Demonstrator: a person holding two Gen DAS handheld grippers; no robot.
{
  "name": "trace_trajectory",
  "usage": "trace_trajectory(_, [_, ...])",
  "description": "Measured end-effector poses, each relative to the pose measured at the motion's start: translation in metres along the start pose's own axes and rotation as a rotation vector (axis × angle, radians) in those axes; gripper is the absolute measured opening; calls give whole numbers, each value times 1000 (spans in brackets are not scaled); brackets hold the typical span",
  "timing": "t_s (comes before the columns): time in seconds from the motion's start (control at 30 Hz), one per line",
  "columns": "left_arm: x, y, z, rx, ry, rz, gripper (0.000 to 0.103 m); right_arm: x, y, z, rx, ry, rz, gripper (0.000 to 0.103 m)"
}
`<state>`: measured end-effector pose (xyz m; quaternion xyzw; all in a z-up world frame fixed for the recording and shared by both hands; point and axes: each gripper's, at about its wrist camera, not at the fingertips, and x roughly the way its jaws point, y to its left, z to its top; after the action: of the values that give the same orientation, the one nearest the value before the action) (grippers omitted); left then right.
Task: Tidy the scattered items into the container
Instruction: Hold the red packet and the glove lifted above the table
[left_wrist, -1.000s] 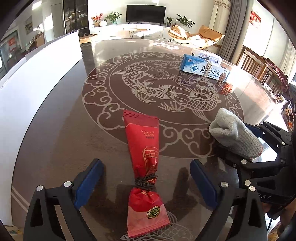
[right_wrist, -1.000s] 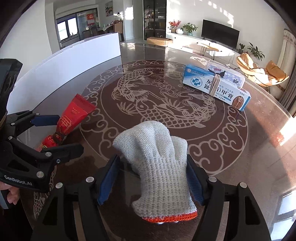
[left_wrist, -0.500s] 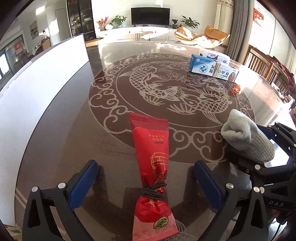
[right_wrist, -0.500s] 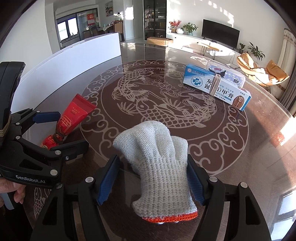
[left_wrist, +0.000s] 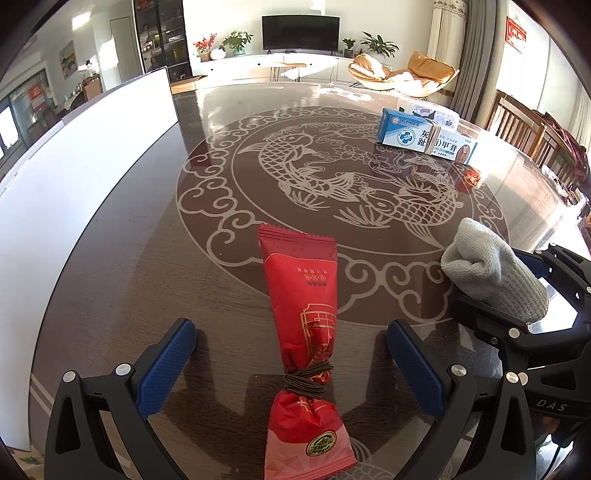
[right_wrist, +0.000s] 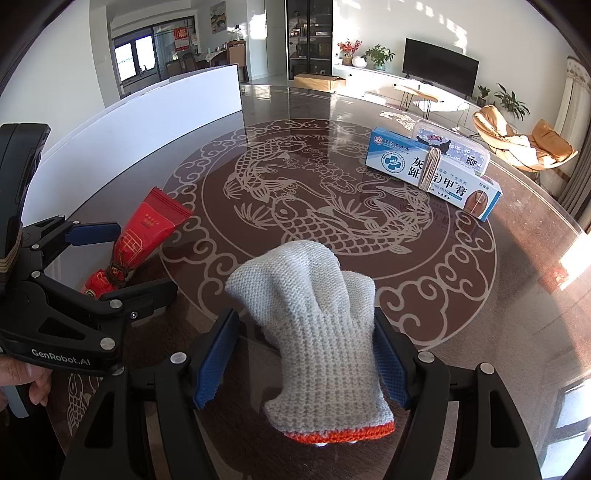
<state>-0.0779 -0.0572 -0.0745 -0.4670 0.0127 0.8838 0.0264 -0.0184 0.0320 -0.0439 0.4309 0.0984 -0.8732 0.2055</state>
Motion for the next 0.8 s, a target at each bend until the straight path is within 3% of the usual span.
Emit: trace_trajectory(0.8, [-1,0,0,-1,-1,0,103,-1,-2,0,0,0,0,71])
